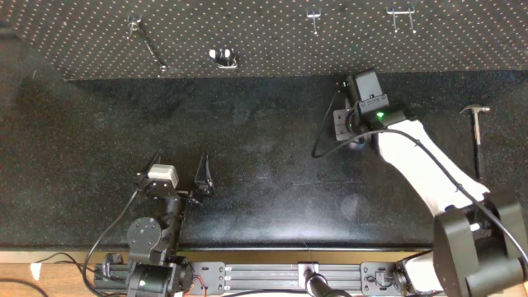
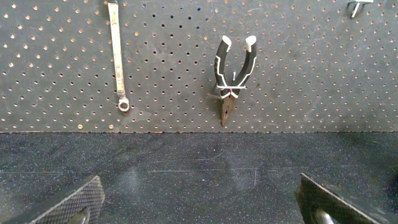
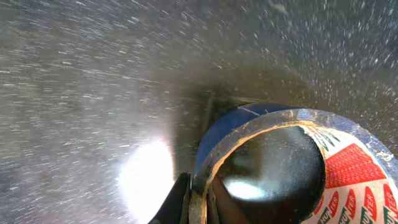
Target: Place Tools Onto Pegboard
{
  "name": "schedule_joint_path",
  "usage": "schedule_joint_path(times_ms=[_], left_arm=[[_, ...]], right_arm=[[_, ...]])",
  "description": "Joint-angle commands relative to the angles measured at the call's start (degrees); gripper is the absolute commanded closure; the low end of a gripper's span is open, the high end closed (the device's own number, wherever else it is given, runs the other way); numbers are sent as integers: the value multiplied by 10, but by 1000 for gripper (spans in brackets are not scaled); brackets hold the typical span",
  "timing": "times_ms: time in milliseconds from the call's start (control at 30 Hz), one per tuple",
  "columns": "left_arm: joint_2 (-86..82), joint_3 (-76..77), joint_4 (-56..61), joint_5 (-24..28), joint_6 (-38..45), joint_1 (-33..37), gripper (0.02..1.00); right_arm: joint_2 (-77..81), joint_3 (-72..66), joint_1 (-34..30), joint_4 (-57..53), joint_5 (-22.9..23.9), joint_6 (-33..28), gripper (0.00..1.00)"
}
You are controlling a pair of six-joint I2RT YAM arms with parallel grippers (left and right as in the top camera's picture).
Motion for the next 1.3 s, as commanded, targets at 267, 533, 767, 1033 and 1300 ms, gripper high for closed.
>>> schedule_joint_path(times_ms=[267, 533, 767, 1033, 1300], left_arm=[[-4, -1, -4, -7, 3, -2, 25], [-4, -1, -4, -7, 3, -2, 25], [-4, -1, -4, -7, 3, -2, 25], [-4, -1, -4, -7, 3, -2, 25], [-4, -1, -4, -7, 3, -2, 25]], right_arm=[[-165, 9, 152, 362, 165, 10, 925], [-21, 9, 152, 505, 220, -37, 925], [25, 9, 152, 570, 228, -41, 925], [59, 9, 149, 614, 230, -41, 923], [57, 9, 141, 611, 234, -41, 763]])
